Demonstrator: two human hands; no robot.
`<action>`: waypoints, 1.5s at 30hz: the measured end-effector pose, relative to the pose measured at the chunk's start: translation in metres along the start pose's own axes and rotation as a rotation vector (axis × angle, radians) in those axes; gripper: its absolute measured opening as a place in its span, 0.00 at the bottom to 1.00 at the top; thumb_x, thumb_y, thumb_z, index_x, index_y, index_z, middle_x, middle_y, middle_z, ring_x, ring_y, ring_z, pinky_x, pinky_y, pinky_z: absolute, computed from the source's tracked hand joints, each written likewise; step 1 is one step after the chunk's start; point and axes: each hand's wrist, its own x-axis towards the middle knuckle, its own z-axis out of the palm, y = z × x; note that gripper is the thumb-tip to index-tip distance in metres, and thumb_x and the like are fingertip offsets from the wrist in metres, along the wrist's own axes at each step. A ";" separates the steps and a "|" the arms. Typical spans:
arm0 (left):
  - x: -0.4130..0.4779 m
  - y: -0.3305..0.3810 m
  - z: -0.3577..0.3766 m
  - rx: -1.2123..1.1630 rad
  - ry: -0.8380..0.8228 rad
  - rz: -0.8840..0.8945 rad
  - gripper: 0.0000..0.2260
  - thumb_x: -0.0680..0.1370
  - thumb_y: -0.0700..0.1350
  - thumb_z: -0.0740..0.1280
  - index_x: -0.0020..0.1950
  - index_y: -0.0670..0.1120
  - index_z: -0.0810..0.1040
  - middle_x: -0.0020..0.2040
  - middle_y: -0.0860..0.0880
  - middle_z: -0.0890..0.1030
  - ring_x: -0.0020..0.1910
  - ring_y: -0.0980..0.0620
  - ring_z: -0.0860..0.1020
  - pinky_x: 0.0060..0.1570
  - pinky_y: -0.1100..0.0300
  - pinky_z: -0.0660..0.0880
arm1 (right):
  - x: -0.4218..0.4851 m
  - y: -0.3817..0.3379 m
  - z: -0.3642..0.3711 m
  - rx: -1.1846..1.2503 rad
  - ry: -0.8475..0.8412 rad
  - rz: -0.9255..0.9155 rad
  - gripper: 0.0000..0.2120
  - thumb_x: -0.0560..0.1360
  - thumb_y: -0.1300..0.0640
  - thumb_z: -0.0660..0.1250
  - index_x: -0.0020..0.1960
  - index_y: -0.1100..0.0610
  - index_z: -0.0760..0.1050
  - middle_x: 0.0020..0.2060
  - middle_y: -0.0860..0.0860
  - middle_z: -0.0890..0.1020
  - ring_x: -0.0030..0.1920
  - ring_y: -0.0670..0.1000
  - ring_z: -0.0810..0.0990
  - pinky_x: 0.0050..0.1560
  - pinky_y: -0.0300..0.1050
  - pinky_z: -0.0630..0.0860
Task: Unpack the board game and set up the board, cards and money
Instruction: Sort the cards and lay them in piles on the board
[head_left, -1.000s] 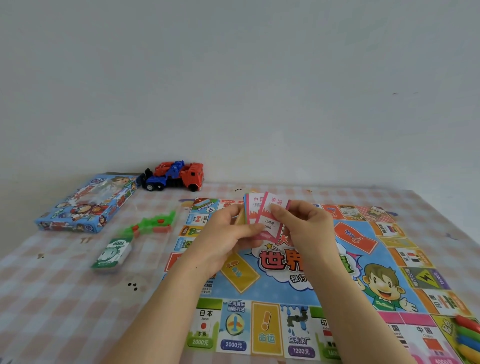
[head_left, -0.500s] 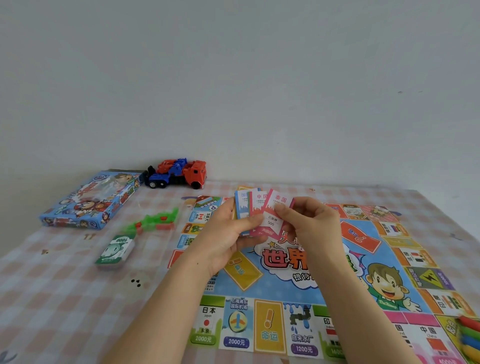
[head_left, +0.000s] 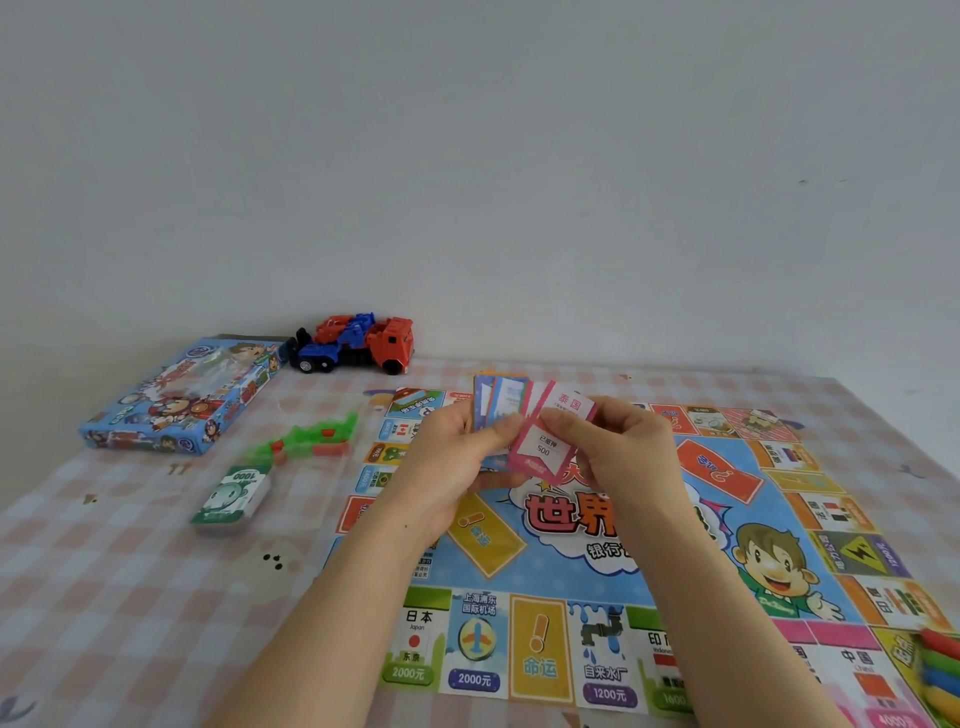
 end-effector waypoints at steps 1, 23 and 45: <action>0.000 0.000 0.000 0.036 0.015 0.015 0.04 0.75 0.42 0.69 0.50 0.48 0.80 0.42 0.47 0.86 0.37 0.52 0.84 0.28 0.63 0.78 | 0.000 0.001 0.001 -0.007 -0.012 0.002 0.03 0.70 0.56 0.74 0.42 0.55 0.81 0.32 0.53 0.84 0.23 0.42 0.77 0.22 0.31 0.68; 0.001 0.002 0.000 -0.051 0.098 0.005 0.05 0.77 0.41 0.67 0.52 0.46 0.80 0.42 0.46 0.85 0.37 0.51 0.84 0.28 0.62 0.78 | -0.001 0.000 0.001 0.017 -0.011 0.030 0.04 0.71 0.57 0.73 0.43 0.57 0.80 0.33 0.54 0.83 0.22 0.42 0.76 0.21 0.30 0.67; 0.004 0.000 -0.002 -0.083 0.143 -0.005 0.05 0.76 0.41 0.68 0.51 0.45 0.81 0.44 0.45 0.85 0.36 0.51 0.84 0.28 0.62 0.78 | 0.000 0.002 0.001 -0.005 0.004 0.029 0.02 0.72 0.56 0.73 0.42 0.55 0.82 0.34 0.51 0.85 0.27 0.42 0.81 0.23 0.30 0.70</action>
